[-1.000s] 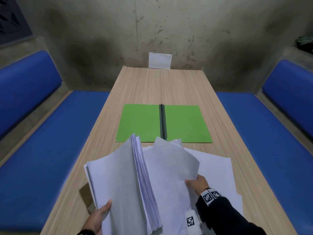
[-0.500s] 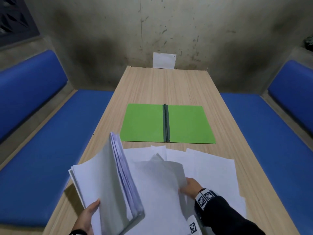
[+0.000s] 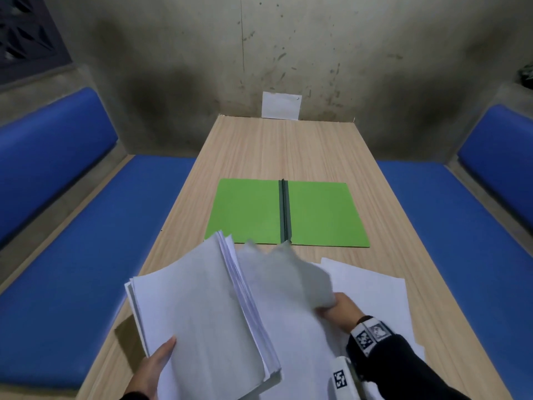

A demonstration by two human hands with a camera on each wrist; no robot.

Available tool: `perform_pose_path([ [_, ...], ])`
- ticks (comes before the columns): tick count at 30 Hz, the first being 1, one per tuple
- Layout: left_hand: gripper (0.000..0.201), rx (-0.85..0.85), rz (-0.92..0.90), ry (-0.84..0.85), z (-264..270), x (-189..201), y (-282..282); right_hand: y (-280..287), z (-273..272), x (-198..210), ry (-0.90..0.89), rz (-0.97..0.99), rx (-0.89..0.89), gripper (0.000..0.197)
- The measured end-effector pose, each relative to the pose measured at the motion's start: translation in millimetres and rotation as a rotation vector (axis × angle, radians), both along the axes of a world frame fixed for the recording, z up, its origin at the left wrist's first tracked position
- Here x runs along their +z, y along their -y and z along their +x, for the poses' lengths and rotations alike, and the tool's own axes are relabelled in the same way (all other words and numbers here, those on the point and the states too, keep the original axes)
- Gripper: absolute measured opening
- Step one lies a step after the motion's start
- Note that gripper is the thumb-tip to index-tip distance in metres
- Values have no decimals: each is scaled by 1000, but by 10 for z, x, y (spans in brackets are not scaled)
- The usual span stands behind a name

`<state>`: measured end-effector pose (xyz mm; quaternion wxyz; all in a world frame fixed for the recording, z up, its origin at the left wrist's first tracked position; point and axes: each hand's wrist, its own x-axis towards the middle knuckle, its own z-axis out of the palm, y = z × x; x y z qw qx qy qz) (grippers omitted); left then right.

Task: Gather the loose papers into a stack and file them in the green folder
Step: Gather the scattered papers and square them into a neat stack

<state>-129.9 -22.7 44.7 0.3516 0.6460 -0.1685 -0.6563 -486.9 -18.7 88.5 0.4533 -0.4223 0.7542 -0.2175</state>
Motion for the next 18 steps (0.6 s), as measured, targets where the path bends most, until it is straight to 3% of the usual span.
perform_pose_path([
  [4, 26, -28, -105, 130, 20, -17, 14, -76, -541, 232, 170, -213, -392, 10],
  [7, 27, -23, -155, 199, -46, 73, 42, -182, -968, 344, 236, -321, -579, 9],
  [10, 41, -7, -180, 228, -139, 184, 96, -316, -1161, 452, 452, -411, -598, 11],
  [13, 26, -9, -216, 201, -303, 296, 101, -393, -1092, 428, 577, -363, -531, 37],
  [15, 26, -41, -246, 175, -486, 381, 72, -425, -918, 353, 662, -282, -481, 39],
  [18, 65, -122, -287, 162, -667, 321, 85, -450, -512, 325, 749, -150, -473, 24],
])
